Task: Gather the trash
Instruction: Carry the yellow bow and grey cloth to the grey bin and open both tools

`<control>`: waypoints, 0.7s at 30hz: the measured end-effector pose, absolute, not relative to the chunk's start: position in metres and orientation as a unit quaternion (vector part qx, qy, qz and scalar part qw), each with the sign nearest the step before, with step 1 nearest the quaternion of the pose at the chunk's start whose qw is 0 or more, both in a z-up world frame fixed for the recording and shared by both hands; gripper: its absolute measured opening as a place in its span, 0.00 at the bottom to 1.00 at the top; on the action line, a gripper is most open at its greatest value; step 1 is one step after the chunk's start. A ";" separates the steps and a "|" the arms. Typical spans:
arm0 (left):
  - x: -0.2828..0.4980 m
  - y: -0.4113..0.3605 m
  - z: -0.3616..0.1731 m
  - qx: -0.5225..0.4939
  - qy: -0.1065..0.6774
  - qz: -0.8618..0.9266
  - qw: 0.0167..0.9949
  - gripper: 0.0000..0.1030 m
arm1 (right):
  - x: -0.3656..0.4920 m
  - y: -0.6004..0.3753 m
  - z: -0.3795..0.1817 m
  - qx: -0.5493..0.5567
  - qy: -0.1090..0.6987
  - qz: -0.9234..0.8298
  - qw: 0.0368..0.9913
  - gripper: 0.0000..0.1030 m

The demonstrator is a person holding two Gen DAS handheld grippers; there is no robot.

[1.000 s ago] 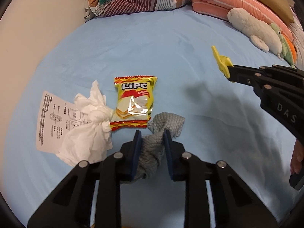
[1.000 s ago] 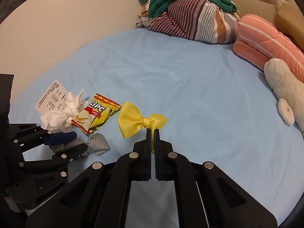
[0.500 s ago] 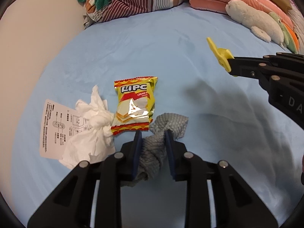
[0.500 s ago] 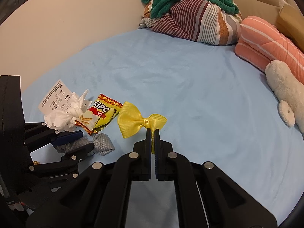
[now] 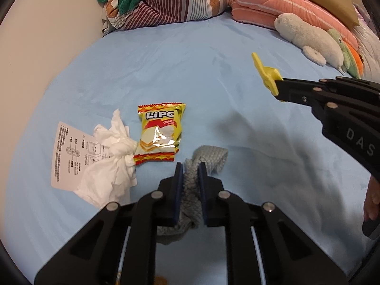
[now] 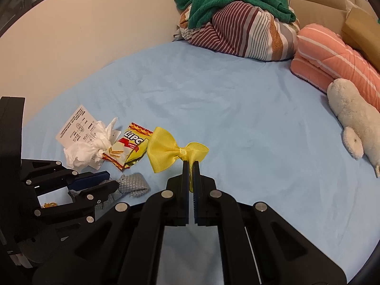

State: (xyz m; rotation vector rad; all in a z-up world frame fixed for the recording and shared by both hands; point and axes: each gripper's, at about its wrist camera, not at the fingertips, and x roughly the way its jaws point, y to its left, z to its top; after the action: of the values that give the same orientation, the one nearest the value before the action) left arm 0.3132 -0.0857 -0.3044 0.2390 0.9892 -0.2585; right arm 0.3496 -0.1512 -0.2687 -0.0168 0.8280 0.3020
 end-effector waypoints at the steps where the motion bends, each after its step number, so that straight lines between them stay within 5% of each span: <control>1: 0.311 -0.087 -0.301 0.113 0.470 -0.125 0.866 0.13 | 0.346 -0.152 -0.265 -0.007 0.399 0.145 0.905 0.02; 21: 0.211 -0.092 -0.210 0.113 0.413 -0.163 0.889 0.13 | 0.214 -0.173 -0.184 -0.019 0.386 0.142 0.911 0.02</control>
State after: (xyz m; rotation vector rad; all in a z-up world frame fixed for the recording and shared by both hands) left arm 0.2111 -0.0916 -0.2098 0.2352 0.8579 -0.3395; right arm 0.2145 -0.1734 -0.1844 -0.0397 0.7964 0.2920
